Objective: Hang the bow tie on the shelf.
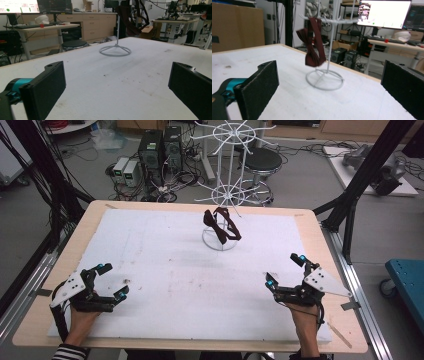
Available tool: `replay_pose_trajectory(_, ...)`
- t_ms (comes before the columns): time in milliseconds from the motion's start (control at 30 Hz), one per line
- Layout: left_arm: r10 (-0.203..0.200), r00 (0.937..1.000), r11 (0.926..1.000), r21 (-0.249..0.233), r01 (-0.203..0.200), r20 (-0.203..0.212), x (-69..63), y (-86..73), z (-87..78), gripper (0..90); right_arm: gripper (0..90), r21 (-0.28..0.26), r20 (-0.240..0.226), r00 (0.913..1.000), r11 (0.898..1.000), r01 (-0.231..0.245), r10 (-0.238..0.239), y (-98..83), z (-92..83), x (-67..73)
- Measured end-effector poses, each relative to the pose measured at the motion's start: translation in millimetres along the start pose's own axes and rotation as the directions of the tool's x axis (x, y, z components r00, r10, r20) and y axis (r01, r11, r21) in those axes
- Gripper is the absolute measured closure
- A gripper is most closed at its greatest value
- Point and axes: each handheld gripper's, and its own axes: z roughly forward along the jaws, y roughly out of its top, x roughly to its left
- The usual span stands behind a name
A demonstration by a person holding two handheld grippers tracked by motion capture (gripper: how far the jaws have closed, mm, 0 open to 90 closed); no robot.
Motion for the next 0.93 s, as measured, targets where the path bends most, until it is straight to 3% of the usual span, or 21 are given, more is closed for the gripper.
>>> replay_pose_trajectory(267, -0.001, 1.0000, 1.0000, 0.003, 0.001, -0.006, -1.5, -5.8, 1.4, 1.7, 0.7, -0.005, 0.049, 0.9983, 1.000, -0.030, 0.030, -34.0, -7.9, -3.7)
replay_pose_trajectory(400, -0.003, 0.9999, 0.9999, -0.012, 0.003, -0.016, -0.7, -8.8, 0.4, 1.7, 0.7, -0.066, 0.051, 0.9979, 0.997, -0.038, 0.041, -51.4, -11.0, -5.3)
replay_pose_trajectory(533, -0.012, 0.9998, 0.9999, -0.012, 0.012, -0.013, 0.4, -10.0, 0.1, 1.7, 0.7, -0.079, 0.059, 0.9956, 0.995, -0.068, 0.073, -63.8, -13.0, -8.4)
replay_pose_trajectory(633, -0.013, 0.9999, 0.9998, -0.012, 0.013, -0.001, 1.1, -11.7, 1.1, 1.7, 0.7, -0.076, 0.063, 0.9947, 0.994, -0.077, 0.082, -68.7, -12.6, -8.6)
replay_pose_trajectory(800, -0.006, 0.9999, 1.0000, -0.005, 0.006, -0.014, 0.5, -12.7, 1.2, 1.7, 0.7, -0.074, 0.053, 0.9974, 0.996, -0.045, 0.049, -72.9, -10.1, -6.0)
replay_pose_trajectory(933, -0.025, 0.9990, 0.9997, -0.007, 0.025, -0.038, 1.3, -13.0, 0.7, 1.7, 0.7, -0.069, 0.053, 0.9968, 0.996, -0.055, 0.059, -73.2, -10.3, -6.0)
